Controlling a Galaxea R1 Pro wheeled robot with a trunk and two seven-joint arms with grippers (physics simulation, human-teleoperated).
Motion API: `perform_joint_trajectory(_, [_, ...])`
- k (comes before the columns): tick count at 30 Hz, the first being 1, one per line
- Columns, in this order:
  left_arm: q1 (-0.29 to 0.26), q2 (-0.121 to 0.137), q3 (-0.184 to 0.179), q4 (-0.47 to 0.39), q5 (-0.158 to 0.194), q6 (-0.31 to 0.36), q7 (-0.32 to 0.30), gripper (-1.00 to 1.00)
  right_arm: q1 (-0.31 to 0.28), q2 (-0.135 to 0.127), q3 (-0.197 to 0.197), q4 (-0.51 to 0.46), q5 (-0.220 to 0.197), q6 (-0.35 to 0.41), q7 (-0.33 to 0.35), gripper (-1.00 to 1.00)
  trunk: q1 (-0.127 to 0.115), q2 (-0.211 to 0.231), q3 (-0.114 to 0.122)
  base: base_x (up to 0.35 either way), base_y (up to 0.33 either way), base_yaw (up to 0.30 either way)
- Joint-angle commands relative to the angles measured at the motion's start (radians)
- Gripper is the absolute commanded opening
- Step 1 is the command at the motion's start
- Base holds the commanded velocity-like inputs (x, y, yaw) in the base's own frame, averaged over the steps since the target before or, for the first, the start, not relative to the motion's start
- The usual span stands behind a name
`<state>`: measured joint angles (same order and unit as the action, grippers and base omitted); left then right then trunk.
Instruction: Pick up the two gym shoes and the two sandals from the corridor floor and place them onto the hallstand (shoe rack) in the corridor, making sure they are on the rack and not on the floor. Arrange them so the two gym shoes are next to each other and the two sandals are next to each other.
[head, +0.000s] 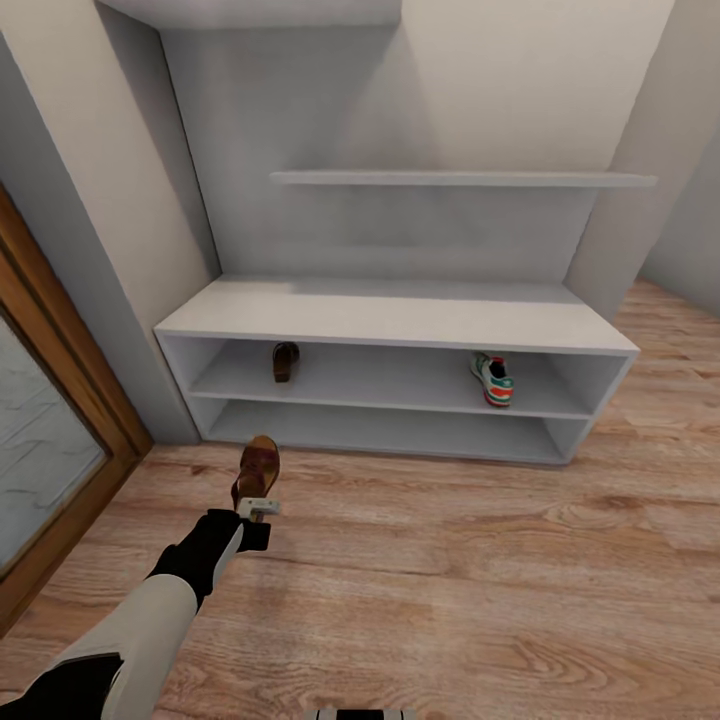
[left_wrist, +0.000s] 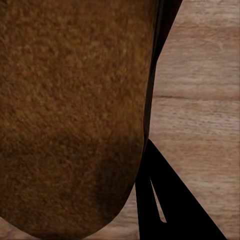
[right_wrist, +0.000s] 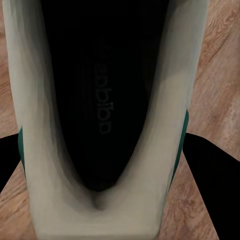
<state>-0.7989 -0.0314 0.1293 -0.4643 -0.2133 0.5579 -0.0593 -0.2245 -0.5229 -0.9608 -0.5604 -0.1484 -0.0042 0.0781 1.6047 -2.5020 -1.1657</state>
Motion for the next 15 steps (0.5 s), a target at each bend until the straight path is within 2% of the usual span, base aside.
perform_joint_trajectory(1, [0.0,-0.001,0.009,-0.002,-0.014,0.004,-0.01,-1.0,-0.001,0.001,-0.004,0.001,-0.01,0.0,0.009,-1.0,0.0,0.0,-0.001,0.019,0.0,0.0])
perform_joint_trajectory(3, [0.001,-0.004,0.008,-0.018,-0.014,0.004,-0.01,-1.0,-0.001,0.002,-0.004,0.001,-0.009,0.0,0.009,-1.0,0.0,0.0,-0.001,0.113,-0.032,0.0])
perform_joint_trajectory(7, [0.01,-0.009,0.001,-0.104,-0.013,0.005,-0.011,-1.0,-0.001,0.003,-0.004,0.001,-0.008,-0.001,0.008,-1.0,0.0,0.0,-0.001,0.227,-0.13,0.0])
perform_joint_trajectory(9, [0.011,-0.011,-0.025,-0.114,-0.013,0.006,-0.011,-1.0,-0.001,0.003,-0.004,0.001,-0.008,0.0,0.008,-1.0,0.0,0.0,-0.001,0.254,-0.16,0.0])
perform_joint_trajectory(10, [0.008,-0.011,-0.083,-0.118,-0.011,0.008,-0.011,-1.0,-0.001,0.003,-0.004,0.002,-0.008,0.0,0.008,-1.0,0.0,0.0,-0.001,0.26,-0.166,0.0])
perform_joint_trajectory(11, [0.006,-0.012,-0.099,-0.119,-0.011,0.009,-0.012,-1.0,-0.001,0.003,-0.004,0.002,-0.008,0.0,0.008,-1.0,0.0,0.0,-0.001,0.259,-0.167,0.0])
perform_joint_trajectory(13, [0.001,-0.013,-0.118,-0.12,-0.007,0.009,-0.014,-1.0,-0.001,0.003,-0.004,0.002,-0.008,0.0,0.008,-1.0,0.0,0.0,-0.001,0.208,-0.119,0.0])
perform_joint_trajectory(15, [0.0,-0.013,-0.123,-0.12,-0.004,0.01,-0.016,-1.0,-0.001,0.003,-0.004,0.002,-0.008,0.0,0.008,-1.0,0.0,0.0,-0.001,0.077,-0.039,0.0])
